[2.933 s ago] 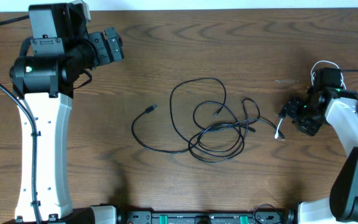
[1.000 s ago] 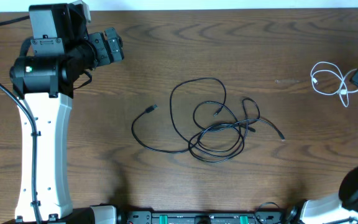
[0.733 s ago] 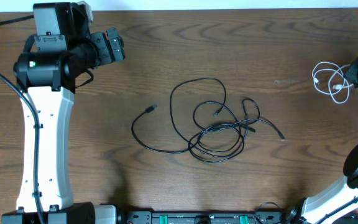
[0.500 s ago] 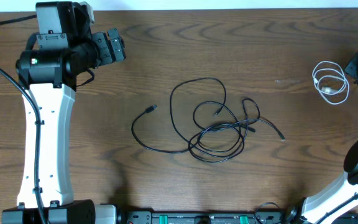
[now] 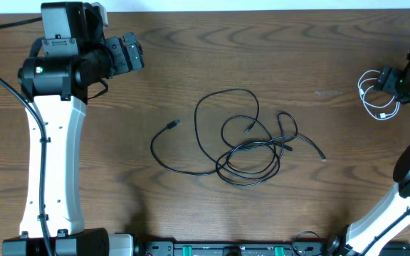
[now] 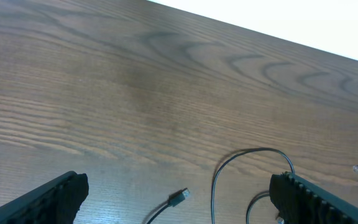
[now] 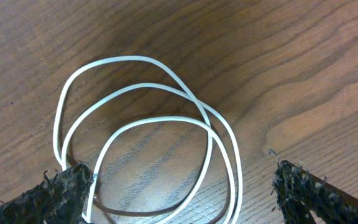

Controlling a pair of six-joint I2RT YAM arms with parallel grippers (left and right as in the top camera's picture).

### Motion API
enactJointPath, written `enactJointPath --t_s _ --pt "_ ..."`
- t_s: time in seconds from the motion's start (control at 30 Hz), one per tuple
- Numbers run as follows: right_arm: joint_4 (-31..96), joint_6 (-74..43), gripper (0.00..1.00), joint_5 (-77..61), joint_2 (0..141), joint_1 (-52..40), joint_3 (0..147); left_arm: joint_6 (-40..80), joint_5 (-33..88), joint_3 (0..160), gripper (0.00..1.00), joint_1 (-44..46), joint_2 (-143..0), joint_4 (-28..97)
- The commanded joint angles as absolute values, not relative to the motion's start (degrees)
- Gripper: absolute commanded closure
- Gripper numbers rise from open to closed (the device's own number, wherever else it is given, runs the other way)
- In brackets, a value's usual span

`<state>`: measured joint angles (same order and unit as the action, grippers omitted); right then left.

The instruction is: Untangle cables

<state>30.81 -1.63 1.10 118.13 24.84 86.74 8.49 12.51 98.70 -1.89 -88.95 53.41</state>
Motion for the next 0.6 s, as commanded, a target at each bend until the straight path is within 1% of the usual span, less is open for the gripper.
enactJointPath --t_s 0.0,0.13,0.23,0.33,0.47,0.57 --pt "31.4 2.9 0.08 2.5 118.5 24.5 87.3 7.3 12.2 98.7 0.02 -2.2 -89.5 53.8" --pt "36.1 3.9 0.19 1.6 118.9 24.3 87.3 7.3 12.2 98.7 0.02 -2.2 -89.5 53.8" --pt "39.7 3.9 0.30 -0.9 118.9 23.6 87.3 7.3 12.2 98.7 0.02 -2.2 -89.5 53.8" --pt "43.4 3.2 0.35 -0.6 118.9 22.5 87.3 7.3 12.2 98.7 0.02 -2.2 -89.5 53.8" --pt "48.1 0.2 0.36 1.3 118.9 21.6 87.3 7.3 12.2 98.7 0.02 -2.2 -89.5 53.8" --pt "49.8 0.2 0.41 0.9 118.9 21.1 87.3 7.3 12.2 98.7 0.02 -2.2 -89.5 53.8"
